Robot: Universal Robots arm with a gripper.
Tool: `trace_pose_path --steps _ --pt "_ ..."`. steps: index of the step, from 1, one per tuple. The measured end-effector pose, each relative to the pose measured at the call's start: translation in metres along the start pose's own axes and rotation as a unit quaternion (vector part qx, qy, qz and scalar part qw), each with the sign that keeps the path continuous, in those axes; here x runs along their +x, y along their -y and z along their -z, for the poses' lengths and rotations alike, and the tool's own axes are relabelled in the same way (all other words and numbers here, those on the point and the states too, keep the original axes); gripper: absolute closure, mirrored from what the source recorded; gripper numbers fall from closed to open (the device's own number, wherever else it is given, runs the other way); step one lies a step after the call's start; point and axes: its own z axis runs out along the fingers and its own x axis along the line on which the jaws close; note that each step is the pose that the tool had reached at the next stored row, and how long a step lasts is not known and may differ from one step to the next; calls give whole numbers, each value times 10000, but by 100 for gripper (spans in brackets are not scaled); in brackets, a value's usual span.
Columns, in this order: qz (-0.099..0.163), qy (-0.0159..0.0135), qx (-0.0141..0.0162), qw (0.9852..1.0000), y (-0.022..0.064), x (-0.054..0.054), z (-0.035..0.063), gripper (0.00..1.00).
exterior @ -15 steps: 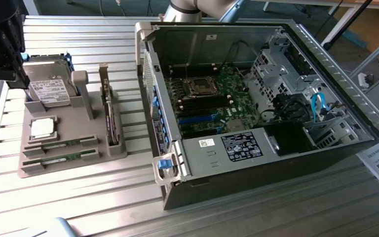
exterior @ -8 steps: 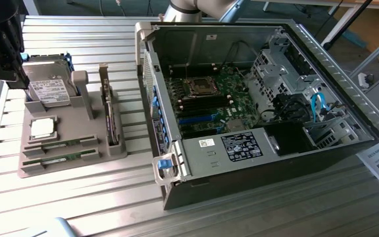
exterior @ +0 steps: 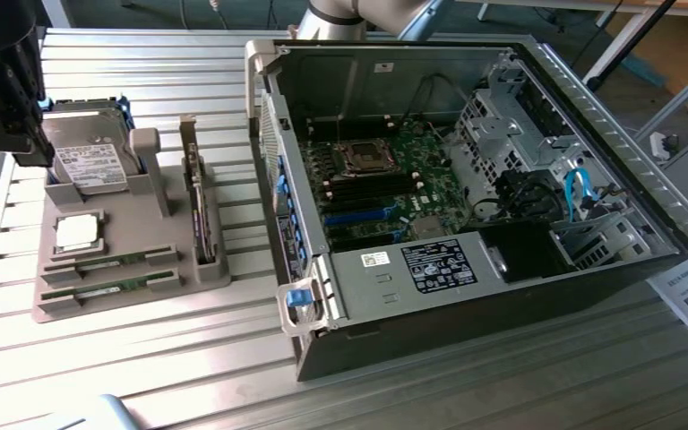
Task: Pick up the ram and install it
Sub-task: 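Pick up the ram and move it above insertion slot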
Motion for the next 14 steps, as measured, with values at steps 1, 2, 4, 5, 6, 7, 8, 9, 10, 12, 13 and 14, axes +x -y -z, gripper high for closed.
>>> trace_pose_path --steps 1,2,4,5,6,7,8,9,10,12,13,14 --pt "1 2 -2 10000 0 4 -4 90" --pt "2 0 -12 10000 0 5 -4 90" --pt "2 0 -16 10000 0 6 -5 90" --pt "2 0 -16 10000 1 6 -6 90" --pt "3 0 -16 10000 1 6 -7 90" --pt "3 0 -16 10000 1 6 -7 90" --pt "4 0 -16 10000 1 6 -8 90" --pt "6 0 -16 10000 1 6 -9 90" --pt "7 1 -15 10000 1 6 -11 90" --pt "8 1 -15 10000 1 8 -18 90" --pt "9 0 -15 10000 2 10 -23 90" --pt "9 1 -17 10000 3 12 -30 90"
